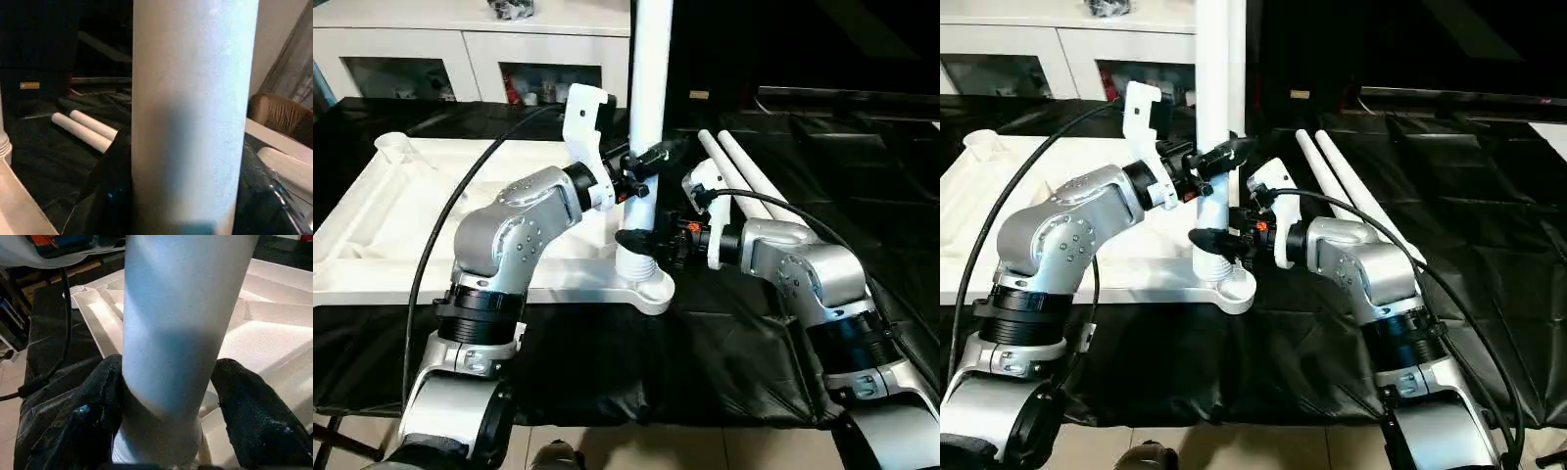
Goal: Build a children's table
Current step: Pick table leg
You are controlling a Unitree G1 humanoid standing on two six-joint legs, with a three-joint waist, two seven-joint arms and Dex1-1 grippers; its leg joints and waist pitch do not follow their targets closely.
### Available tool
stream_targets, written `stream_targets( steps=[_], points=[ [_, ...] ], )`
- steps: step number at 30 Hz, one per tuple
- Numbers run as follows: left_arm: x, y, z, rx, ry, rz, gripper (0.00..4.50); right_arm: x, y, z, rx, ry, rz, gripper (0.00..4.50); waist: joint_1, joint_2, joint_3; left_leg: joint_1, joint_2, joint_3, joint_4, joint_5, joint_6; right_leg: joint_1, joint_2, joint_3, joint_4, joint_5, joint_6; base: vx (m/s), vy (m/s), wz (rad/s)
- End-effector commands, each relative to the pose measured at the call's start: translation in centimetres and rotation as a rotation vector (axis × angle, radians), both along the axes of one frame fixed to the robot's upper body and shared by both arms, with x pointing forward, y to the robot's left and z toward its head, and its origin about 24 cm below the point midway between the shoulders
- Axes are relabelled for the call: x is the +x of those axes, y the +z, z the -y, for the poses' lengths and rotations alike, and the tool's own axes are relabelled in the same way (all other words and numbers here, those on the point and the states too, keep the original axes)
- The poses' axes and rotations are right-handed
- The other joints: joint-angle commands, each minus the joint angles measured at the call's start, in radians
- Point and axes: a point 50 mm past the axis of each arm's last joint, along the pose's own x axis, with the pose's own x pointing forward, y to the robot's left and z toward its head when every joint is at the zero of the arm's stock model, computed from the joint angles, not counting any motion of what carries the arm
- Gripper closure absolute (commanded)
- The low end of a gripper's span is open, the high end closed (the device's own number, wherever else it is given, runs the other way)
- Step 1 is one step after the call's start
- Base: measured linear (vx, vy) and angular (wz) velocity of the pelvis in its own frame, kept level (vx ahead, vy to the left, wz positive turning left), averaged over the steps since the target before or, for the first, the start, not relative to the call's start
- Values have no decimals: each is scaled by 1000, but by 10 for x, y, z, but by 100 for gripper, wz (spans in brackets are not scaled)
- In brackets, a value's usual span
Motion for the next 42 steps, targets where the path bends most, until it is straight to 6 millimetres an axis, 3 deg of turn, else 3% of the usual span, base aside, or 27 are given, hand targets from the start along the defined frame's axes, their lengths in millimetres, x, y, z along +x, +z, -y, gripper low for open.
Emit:
stream_targets(
  steps=[1, 6, 7, 9, 11, 17, 25, 27, 29, 33, 36, 38, 42],
  points=[
    [-6, 5, 6, 3, -48, 38, 264, 5, 6, 2, -1, -20, 2, 151, -2, -3, -82, 24, 10, 0, -68, -199, -37, 55, -42, 32, -67, -137, -172, 0, 0, 0],
    [-8, 5, 8, 14, -72, 45, 264, 4, 6, -1, 27, 0, -25, 151, -3, -2, -82, 25, 11, 0, -69, -209, -39, 54, -42, 33, -68, -145, -171, 0, 0, 0],
    [-8, 5, 8, 15, -78, 46, 264, 3, 6, -2, 34, 4, -31, 178, -3, -2, -82, 25, 11, -1, -69, -208, -39, 54, -41, 33, -67, -143, -171, 0, 0, 0],
    [-9, 6, 9, 11, -87, 46, 264, 3, 5, -2, 40, 9, -44, 178, -2, -2, -82, 25, 11, 0, -69, -204, -40, 55, -40, 33, -66, -134, -172, 0, 0, 0],
    [-9, 6, 9, 16, -95, 49, 264, 2, 3, -2, 34, 19, -60, 211, -3, -1, -83, 25, 11, -1, -69, -201, -41, 55, -40, 32, -65, -127, -173, 0, 0, 0],
    [-10, 6, 9, 21, -107, 52, 264, 0, 1, -1, 33, 37, -87, 253, -2, -1, -83, 25, 11, -1, -69, -203, -43, 55, -41, 32, -65, -129, -173, 0, 0, 0],
    [-9, 9, 9, 16, -97, 55, 264, -2, -3, -3, 32, 47, -97, 259, -1, -1, -83, 24, 11, -1, -69, -205, -45, 55, -41, 32, -66, -133, -172, 0, 0, 0],
    [-7, 11, 7, -1, -68, 59, 208, -1, -3, -3, 31, 33, -81, 259, -1, -2, -83, 25, 11, -1, -68, -201, -45, 55, -41, 32, -65, -124, -172, 0, 0, 0],
    [-8, 12, 8, -24, -101, 49, 194, 0, -4, -3, 31, 11, -79, 259, -1, -1, -83, 24, 10, -1, -68, -197, -45, 56, -42, 32, -64, -122, -175, 0, 0, 0],
    [-11, 27, 7, -121, -102, 141, 164, 4, -7, -2, 26, -64, -49, 260, -1, 1, -83, 24, 11, -1, -68, -207, -49, 54, -43, 32, -67, -127, -185, 0, 0, 0],
    [-8, 41, 3, -230, -20, 215, 164, 9, -7, 0, 63, -137, -10, 260, -2, 5, -84, 25, 12, -2, -68, -215, -56, 54, -44, 32, -66, -120, -185, 0, 0, 0],
    [-7, 47, 0, -283, 18, 244, 164, 12, -4, 2, 98, -177, 18, 261, -2, 1, -83, 25, 12, -1, -69, -225, -51, 56, -44, 32, -68, -125, -183, 0, 0, 0],
    [-7, 54, -6, -348, -8, 257, 164, 16, 0, 6, 129, -249, 78, 261, -5, 6, -85, 24, 8, -1, -67, -215, -52, 56, -40, 32, -65, -113, -176, 0, 0, 0]
  ],
)
